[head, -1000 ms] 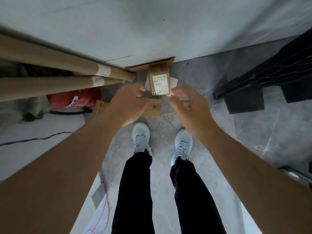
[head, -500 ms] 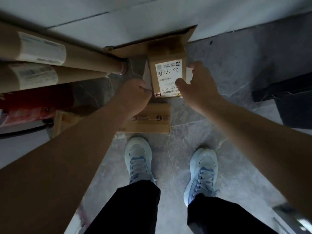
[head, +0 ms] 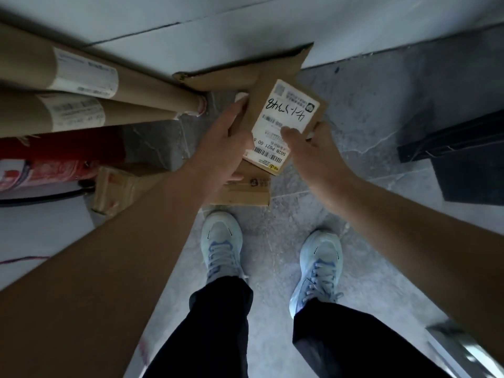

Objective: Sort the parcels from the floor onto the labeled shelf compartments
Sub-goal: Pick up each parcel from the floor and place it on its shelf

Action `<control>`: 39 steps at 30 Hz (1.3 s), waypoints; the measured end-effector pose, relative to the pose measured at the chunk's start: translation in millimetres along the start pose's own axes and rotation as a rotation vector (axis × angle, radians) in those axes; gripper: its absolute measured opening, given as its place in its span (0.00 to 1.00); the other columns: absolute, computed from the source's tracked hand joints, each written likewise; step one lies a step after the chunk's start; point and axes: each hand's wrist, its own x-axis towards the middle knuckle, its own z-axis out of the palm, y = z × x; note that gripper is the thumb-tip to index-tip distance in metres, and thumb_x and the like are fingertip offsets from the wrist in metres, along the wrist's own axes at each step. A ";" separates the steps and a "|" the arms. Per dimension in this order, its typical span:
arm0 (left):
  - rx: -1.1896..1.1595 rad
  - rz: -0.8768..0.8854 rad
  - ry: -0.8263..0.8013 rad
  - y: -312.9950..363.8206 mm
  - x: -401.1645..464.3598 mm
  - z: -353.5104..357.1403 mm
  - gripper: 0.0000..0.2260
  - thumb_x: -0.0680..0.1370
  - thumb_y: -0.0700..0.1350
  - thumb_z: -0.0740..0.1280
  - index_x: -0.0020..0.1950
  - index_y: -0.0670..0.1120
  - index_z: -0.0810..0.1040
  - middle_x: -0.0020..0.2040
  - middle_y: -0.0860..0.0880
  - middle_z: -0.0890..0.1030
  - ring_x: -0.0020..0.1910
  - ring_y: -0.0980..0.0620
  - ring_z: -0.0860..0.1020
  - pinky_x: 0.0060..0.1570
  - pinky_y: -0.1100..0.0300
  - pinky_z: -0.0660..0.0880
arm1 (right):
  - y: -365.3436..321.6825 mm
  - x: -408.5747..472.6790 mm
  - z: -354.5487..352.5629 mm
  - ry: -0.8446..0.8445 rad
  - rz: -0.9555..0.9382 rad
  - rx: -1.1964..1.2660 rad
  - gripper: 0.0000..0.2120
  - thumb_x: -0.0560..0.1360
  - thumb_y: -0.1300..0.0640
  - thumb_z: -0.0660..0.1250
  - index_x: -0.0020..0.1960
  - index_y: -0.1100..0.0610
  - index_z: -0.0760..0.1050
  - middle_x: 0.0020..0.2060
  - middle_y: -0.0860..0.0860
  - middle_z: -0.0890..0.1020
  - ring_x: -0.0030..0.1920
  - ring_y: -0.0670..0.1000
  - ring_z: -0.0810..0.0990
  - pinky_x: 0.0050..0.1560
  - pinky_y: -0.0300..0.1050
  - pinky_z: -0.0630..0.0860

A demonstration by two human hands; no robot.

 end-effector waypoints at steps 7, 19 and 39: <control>-0.155 0.133 0.070 23.4 -89.6 17.5 0.21 0.84 0.40 0.67 0.73 0.60 0.74 0.61 0.52 0.84 0.56 0.46 0.85 0.48 0.40 0.85 | -28.8 -98.5 -22.0 0.012 -0.002 0.219 0.41 0.84 0.49 0.64 0.81 0.37 0.36 0.61 0.51 0.84 0.58 0.51 0.86 0.61 0.59 0.82; 0.038 0.290 -0.004 94.5 -289.7 8.9 0.23 0.83 0.35 0.67 0.72 0.58 0.77 0.66 0.54 0.83 0.63 0.48 0.82 0.60 0.43 0.81 | -131.1 -273.2 -84.5 0.200 -0.122 0.228 0.25 0.76 0.44 0.76 0.59 0.51 0.63 0.54 0.52 0.82 0.49 0.48 0.87 0.48 0.56 0.86; -0.069 0.664 0.009 172.5 -678.3 -45.8 0.26 0.74 0.50 0.79 0.69 0.53 0.73 0.60 0.53 0.84 0.59 0.51 0.84 0.54 0.45 0.84 | -289.5 -660.9 -71.3 0.463 -0.450 0.587 0.11 0.83 0.45 0.65 0.61 0.49 0.73 0.52 0.49 0.86 0.51 0.48 0.86 0.50 0.57 0.86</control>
